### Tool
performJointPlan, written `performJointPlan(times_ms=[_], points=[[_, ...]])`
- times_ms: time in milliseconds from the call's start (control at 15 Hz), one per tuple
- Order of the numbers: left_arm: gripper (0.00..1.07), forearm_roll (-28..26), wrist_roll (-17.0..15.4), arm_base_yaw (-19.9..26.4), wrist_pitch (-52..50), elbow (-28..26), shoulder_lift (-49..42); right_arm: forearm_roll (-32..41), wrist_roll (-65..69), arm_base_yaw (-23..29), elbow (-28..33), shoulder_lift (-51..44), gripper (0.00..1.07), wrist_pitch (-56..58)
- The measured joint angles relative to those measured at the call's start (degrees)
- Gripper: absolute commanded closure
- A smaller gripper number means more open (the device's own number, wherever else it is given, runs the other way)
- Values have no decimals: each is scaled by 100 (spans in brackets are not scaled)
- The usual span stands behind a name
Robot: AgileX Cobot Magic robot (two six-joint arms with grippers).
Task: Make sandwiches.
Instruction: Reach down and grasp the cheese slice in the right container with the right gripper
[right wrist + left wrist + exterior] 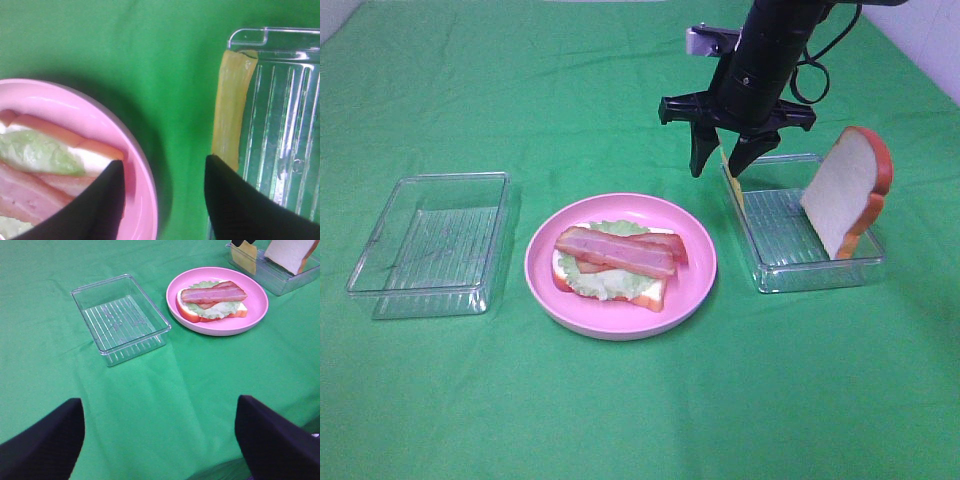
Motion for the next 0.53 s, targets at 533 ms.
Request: performJointPlan(times_ms=[533], points=[[28, 0, 0, 0, -6, 0, 0, -212, 23, -6, -6, 201, 70, 143]])
